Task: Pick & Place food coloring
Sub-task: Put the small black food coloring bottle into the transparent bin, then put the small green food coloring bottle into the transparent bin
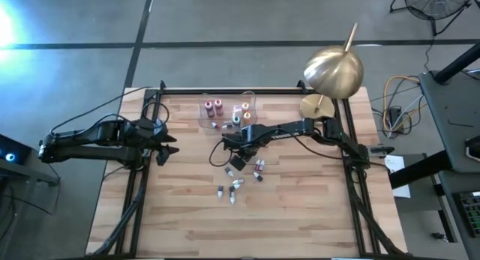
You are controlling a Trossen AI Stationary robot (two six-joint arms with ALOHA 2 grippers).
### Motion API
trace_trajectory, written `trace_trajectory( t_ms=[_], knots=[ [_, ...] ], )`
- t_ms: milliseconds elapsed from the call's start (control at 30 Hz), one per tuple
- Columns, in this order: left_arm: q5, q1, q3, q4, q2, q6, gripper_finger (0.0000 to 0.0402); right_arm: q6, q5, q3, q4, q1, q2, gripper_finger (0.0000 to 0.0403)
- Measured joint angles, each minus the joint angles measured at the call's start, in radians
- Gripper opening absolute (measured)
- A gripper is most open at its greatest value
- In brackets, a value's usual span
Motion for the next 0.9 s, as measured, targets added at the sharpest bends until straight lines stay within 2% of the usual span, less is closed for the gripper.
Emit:
trace_trajectory(
  t_ms=[67, 233, 367, 433, 533, 600, 700, 900],
  knots=[
    [0.000, 0.000, 0.000, 0.000, 0.000, 0.000, 0.0218, 0.006, 0.000, 0.004, -0.005, 0.002, -0.003, 0.0051],
    [0.000, 0.000, 0.000, 0.000, 0.000, 0.000, 0.0218, 0.010, 0.006, 0.095, -0.015, 0.017, -0.039, 0.0051],
    [0.000, 0.000, 0.000, 0.003, 0.000, 0.000, 0.0218, 0.011, 0.131, 0.240, -0.001, 0.017, -0.120, 0.0060],
    [0.000, 0.000, 0.000, 0.003, 0.000, 0.000, 0.0218, 0.006, 0.208, 0.309, 0.001, -0.015, -0.126, 0.0061],
    [0.000, 0.000, 0.000, 0.003, 0.000, 0.000, 0.0218, -0.003, 0.165, 0.384, 0.045, -0.111, -0.108, 0.0068],
    [0.000, 0.000, 0.000, 0.003, 0.000, 0.000, 0.0218, 0.006, 0.107, 0.412, 0.082, -0.172, -0.093, 0.0083],
    [0.000, 0.000, -0.001, 0.004, 0.000, 0.000, 0.0218, 0.009, 0.094, 0.438, 0.089, -0.220, -0.081, 0.0121],
    [0.000, 0.000, -0.002, 0.004, 0.000, -0.002, 0.0218, -0.032, 0.076, 0.477, 0.087, -0.216, -0.084, 0.0207]
  ],
)
